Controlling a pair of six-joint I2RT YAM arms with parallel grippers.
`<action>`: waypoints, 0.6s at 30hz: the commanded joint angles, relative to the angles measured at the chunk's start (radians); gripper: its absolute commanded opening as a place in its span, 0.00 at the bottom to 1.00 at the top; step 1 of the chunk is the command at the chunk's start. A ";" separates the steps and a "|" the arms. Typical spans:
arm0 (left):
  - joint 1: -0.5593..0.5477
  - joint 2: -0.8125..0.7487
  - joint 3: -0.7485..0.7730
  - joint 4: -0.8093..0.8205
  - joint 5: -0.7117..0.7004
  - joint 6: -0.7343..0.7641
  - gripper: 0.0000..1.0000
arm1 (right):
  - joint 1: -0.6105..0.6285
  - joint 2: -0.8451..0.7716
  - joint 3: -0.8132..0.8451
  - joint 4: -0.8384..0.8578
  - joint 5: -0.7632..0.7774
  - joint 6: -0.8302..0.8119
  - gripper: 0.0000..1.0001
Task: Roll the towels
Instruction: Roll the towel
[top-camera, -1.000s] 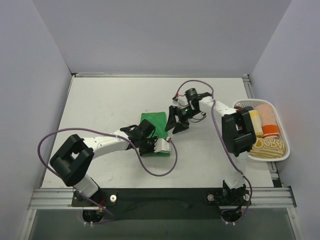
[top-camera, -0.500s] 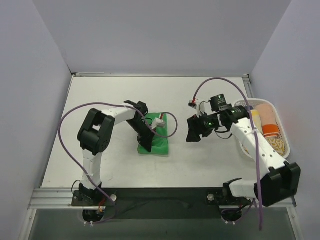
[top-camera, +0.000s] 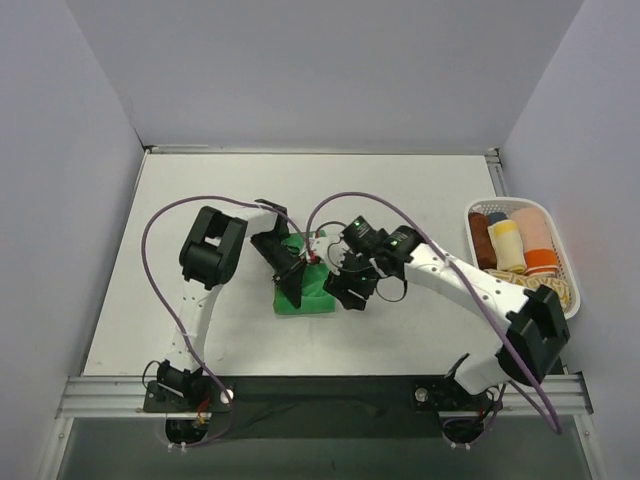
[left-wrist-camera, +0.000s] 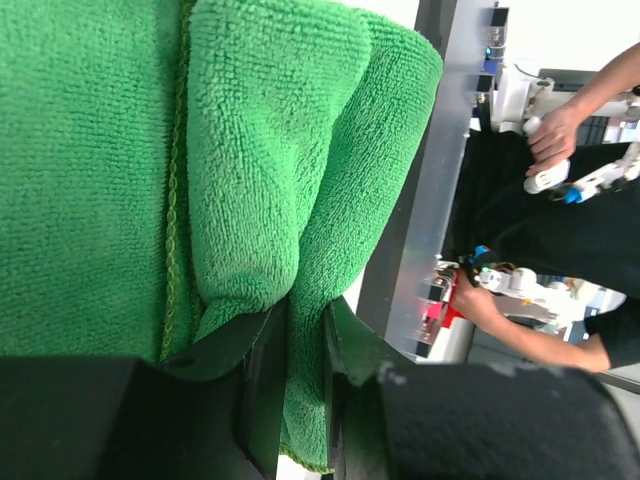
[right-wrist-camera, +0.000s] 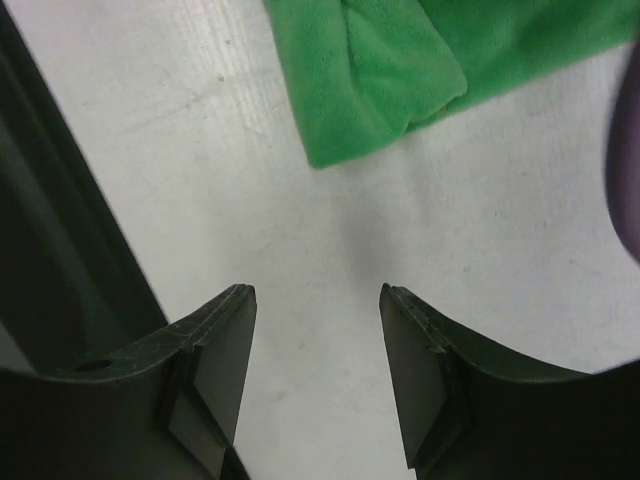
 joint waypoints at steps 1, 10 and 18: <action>0.001 0.077 0.002 -0.017 -0.151 0.064 0.20 | 0.087 0.050 0.024 0.124 0.151 -0.046 0.53; 0.015 0.119 0.020 -0.039 -0.154 0.083 0.26 | 0.257 0.161 -0.042 0.380 0.237 -0.114 0.65; 0.032 0.155 0.066 -0.091 -0.141 0.120 0.27 | 0.303 0.233 -0.197 0.631 0.316 -0.212 0.64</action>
